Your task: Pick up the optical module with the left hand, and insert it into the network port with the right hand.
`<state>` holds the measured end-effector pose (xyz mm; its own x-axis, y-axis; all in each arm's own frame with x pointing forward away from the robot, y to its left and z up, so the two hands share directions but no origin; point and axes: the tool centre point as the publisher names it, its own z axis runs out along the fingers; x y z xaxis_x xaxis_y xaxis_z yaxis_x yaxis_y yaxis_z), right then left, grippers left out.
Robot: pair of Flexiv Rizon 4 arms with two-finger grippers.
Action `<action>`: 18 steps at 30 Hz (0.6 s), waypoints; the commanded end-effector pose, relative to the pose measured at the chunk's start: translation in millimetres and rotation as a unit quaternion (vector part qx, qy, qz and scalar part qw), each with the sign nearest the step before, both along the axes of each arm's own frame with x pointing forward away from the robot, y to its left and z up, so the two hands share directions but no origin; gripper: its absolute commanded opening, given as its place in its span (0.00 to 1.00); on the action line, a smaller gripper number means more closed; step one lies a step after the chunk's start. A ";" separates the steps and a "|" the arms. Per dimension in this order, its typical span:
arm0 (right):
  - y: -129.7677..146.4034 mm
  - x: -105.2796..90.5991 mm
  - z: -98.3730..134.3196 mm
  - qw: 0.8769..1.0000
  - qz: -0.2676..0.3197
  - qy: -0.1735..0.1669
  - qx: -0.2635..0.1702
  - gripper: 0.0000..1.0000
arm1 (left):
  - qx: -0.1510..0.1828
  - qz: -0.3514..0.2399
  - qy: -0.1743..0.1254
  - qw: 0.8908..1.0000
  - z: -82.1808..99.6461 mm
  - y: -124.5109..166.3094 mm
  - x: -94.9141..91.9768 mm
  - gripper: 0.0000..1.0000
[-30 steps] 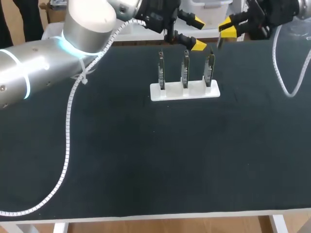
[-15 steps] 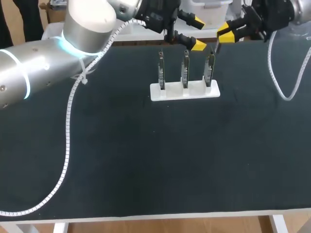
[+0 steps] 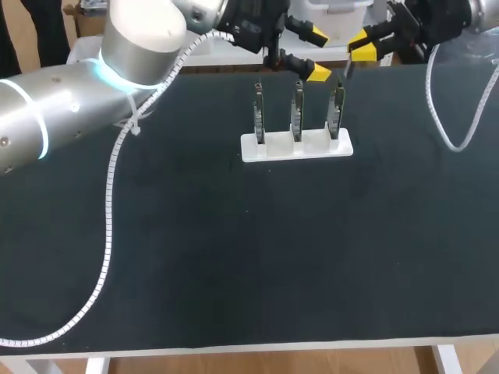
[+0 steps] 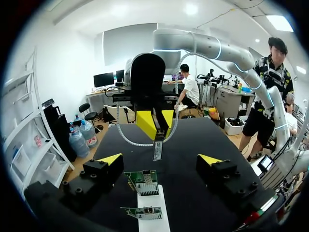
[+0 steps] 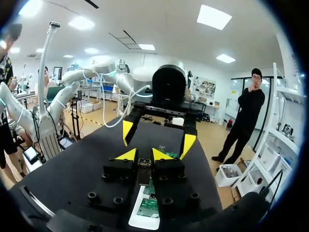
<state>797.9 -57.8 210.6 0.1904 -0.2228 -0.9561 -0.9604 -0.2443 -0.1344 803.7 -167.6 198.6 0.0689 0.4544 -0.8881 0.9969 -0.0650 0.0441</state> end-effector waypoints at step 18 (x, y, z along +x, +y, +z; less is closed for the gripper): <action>5.9 -1.3 -11.8 1.000 0.008 0.014 -0.018 0.00 | 0.003 -0.001 0.001 1.000 0.9 -1.3 2.1 1.00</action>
